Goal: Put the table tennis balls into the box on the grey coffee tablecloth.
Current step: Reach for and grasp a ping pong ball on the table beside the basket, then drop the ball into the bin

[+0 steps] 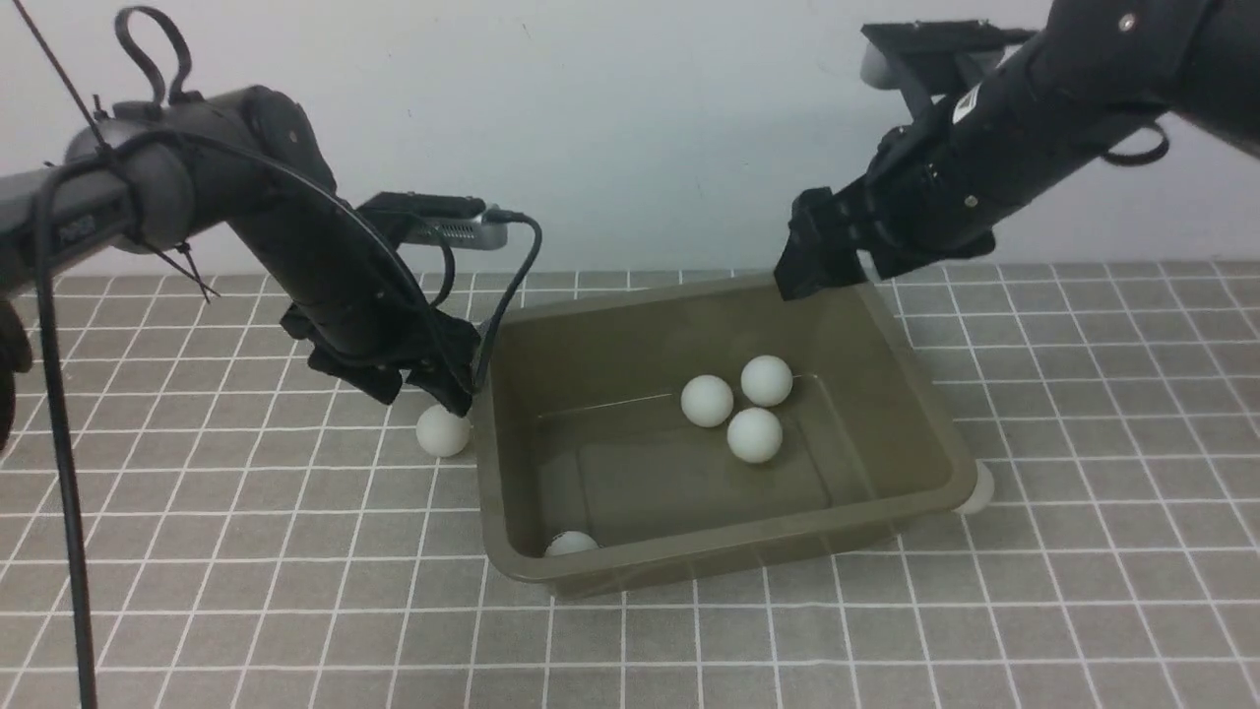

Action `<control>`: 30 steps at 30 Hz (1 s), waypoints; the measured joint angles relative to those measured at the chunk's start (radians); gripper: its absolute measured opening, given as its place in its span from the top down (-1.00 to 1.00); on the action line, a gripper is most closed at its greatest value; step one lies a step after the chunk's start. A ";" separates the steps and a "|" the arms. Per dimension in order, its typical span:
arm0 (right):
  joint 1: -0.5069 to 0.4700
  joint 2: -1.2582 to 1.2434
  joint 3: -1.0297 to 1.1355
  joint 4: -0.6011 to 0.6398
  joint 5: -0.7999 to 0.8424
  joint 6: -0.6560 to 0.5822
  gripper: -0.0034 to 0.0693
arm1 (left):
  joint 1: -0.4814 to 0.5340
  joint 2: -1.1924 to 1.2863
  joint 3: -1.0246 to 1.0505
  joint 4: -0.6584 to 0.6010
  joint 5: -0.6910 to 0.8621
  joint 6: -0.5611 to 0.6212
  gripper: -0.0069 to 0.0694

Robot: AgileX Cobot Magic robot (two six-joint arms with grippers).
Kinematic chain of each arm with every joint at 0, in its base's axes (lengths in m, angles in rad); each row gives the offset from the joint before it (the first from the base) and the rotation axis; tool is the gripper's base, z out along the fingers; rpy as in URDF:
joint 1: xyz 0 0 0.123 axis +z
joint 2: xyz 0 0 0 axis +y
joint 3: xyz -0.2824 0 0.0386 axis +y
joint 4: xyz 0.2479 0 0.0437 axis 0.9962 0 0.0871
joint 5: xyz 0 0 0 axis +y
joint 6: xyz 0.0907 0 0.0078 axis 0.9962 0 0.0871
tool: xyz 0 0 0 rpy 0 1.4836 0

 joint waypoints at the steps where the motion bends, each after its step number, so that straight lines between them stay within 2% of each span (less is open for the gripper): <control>1: -0.003 -0.010 -0.006 -0.029 0.014 0.018 -0.82 | 0.000 0.011 0.000 0.000 -0.006 0.001 -0.74; 4: -0.022 -0.044 -0.012 -0.096 0.065 0.052 -0.77 | -0.001 0.041 0.000 0.003 -0.023 0.004 -0.76; 5: -0.035 -0.061 -0.012 -0.117 0.085 0.059 -0.73 | -0.001 0.051 0.001 0.007 -0.024 0.004 -0.69; 6: -0.048 -0.075 -0.013 -0.133 0.099 0.062 -0.68 | -0.001 0.059 0.001 0.016 -0.020 0.004 -0.57; 7: -0.085 -0.102 -0.014 -0.153 0.125 0.066 -0.55 | -0.001 0.065 -0.002 0.038 -0.006 0.003 -0.21; 8: -0.106 -0.112 -0.014 -0.157 0.135 0.067 -0.48 | -0.001 0.065 -0.007 0.048 0.005 0.003 -0.05; 11: -0.214 -0.120 0.001 -0.155 0.194 0.067 -0.13 | -0.001 0.048 -0.071 0.122 0.078 -0.028 -0.11; 13: -0.257 -0.115 0.032 -0.148 0.208 0.067 0.01 | -0.001 0.029 -0.117 0.139 0.105 -0.050 -0.11; 15: -0.308 -0.105 0.107 -0.130 0.211 0.069 0.17 | -0.003 -0.004 -0.178 0.129 0.144 -0.066 -0.11; 17: -0.325 -0.095 0.182 -0.121 0.175 0.070 0.23 | -0.010 -0.033 -0.223 0.074 0.173 -0.064 -0.11; 19: -0.326 -0.090 0.225 -0.114 0.137 0.070 0.23 | -0.022 -0.050 -0.250 0.019 0.180 -0.062 -0.11; 20: -0.324 -0.080 0.292 -0.090 0.064 0.070 0.20 | -0.050 -0.066 -0.276 -0.077 0.184 -0.040 -0.11; 21: -0.320 -0.072 0.321 -0.077 0.014 0.070 0.17 | -0.070 -0.066 -0.281 -0.121 0.182 -0.023 -0.11; 23: -0.311 -0.055 0.350 -0.058 -0.052 0.067 0.08 | -0.110 -0.059 -0.283 -0.158 0.172 0.005 -0.11; 27: -0.282 0.015 0.364 -0.003 -0.124 0.062 -0.22 | -0.182 0.000 -0.283 -0.130 0.171 0.030 -0.11; 30: -0.253 0.068 0.364 0.012 -0.150 0.044 -0.41 | -0.215 0.060 -0.283 -0.051 0.174 0.014 -0.11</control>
